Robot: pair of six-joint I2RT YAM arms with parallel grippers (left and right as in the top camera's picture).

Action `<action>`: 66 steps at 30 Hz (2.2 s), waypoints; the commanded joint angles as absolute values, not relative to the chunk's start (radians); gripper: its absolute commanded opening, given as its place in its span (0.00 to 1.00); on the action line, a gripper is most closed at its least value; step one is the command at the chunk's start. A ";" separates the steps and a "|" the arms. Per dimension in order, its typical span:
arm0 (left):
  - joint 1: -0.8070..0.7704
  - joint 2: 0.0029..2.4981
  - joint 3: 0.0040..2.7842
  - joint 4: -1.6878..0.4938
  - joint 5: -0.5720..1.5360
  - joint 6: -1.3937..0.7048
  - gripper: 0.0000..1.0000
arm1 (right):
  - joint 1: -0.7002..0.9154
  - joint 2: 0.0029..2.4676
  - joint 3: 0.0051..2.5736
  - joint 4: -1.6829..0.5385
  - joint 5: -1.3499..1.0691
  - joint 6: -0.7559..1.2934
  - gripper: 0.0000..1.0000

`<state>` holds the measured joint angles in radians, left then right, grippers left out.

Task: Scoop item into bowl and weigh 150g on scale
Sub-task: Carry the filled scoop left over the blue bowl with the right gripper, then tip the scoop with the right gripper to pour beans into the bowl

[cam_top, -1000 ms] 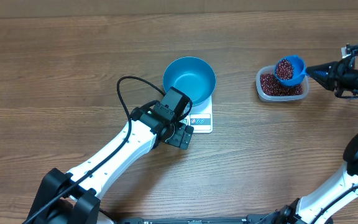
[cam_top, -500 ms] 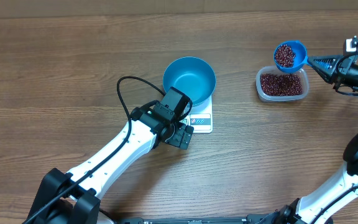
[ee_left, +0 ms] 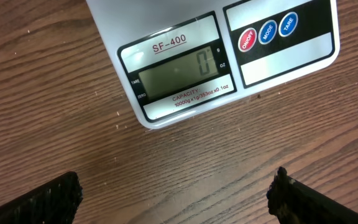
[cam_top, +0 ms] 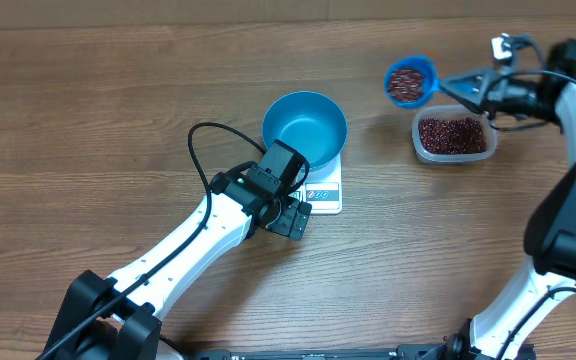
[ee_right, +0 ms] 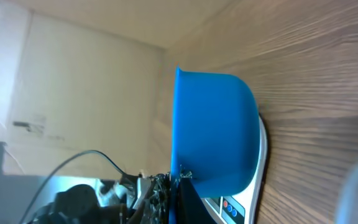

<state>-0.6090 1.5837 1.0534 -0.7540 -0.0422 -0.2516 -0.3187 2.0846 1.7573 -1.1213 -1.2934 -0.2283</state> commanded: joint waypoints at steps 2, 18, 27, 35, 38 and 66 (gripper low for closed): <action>-0.616 1.576 1.049 -0.751 -0.052 -0.232 0.99 | -0.227 2.083 1.922 -1.118 -1.268 -0.146 0.04; -0.616 1.576 1.049 -0.751 -0.052 -0.232 1.00 | 0.064 2.071 2.079 -1.155 -0.867 -0.158 0.04; -0.616 1.577 1.049 -0.751 -0.052 -0.232 0.99 | 0.148 2.007 2.079 -1.159 -0.678 -0.235 0.04; -0.616 1.576 1.049 -0.751 -0.052 -0.232 1.00 | 0.214 1.958 2.079 -1.172 -0.608 -0.348 0.04; -0.616 1.576 1.049 -0.751 -0.052 -0.232 1.00 | 0.250 1.953 2.079 -1.183 -0.491 -0.350 0.04; -0.616 1.577 1.049 -0.751 -0.052 -0.232 0.99 | 0.358 1.953 2.079 -1.127 -0.383 -0.439 0.04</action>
<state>-0.6090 1.5837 1.0534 -0.7536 -0.0422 -0.2516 0.3534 1.9915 2.0525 -1.1355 -0.3439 -0.3801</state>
